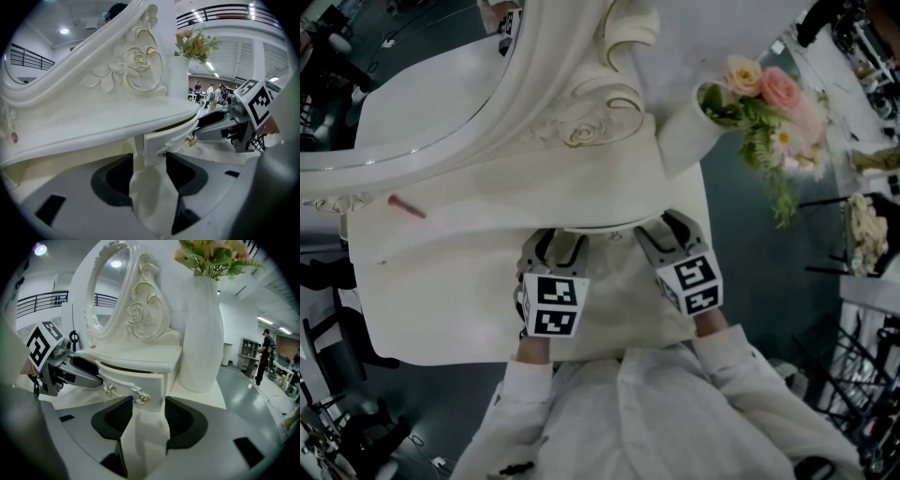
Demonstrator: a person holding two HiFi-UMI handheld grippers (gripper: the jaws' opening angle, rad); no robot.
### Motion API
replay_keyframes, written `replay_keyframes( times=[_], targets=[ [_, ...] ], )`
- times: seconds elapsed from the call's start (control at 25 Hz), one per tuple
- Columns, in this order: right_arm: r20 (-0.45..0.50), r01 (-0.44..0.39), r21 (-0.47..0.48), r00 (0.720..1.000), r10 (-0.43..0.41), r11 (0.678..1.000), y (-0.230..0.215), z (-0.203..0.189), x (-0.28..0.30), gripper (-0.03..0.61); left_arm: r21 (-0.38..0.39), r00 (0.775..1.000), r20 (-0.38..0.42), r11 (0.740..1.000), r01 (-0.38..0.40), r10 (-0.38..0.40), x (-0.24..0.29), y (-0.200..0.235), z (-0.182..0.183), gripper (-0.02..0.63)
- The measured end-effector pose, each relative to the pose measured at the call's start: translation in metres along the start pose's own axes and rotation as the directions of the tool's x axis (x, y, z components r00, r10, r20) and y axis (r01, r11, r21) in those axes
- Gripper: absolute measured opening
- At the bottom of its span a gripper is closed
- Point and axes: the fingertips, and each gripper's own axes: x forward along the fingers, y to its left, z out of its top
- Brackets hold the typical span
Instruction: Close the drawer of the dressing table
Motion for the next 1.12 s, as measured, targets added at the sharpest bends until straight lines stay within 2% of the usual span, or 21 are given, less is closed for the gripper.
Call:
replay_keyframes(
  times=[0.44, 0.88, 1.12],
  targets=[
    [0.013, 0.017, 0.009, 1.0, -0.017, 1.0, -0.004, 0.009, 0.009, 0.193, -0.031, 0.998, 0.011, 0.998, -0.053, 0.054, 0.006, 0.013, 0.009, 0.201],
    [0.02, 0.025, 0.037, 0.999, -0.026, 0.999, -0.008, 0.014, 0.014, 0.201, -0.037, 0.998, 0.022, 0.998, -0.051, 0.052, 0.01, 0.017, 0.013, 0.201],
    [0.041, 0.051, 0.015, 0.998, -0.051, 0.999, -0.007, 0.019, 0.014, 0.206, -0.046, 0.999, 0.023, 0.998, -0.038, 0.039, 0.011, 0.017, 0.013, 0.202]
  ],
)
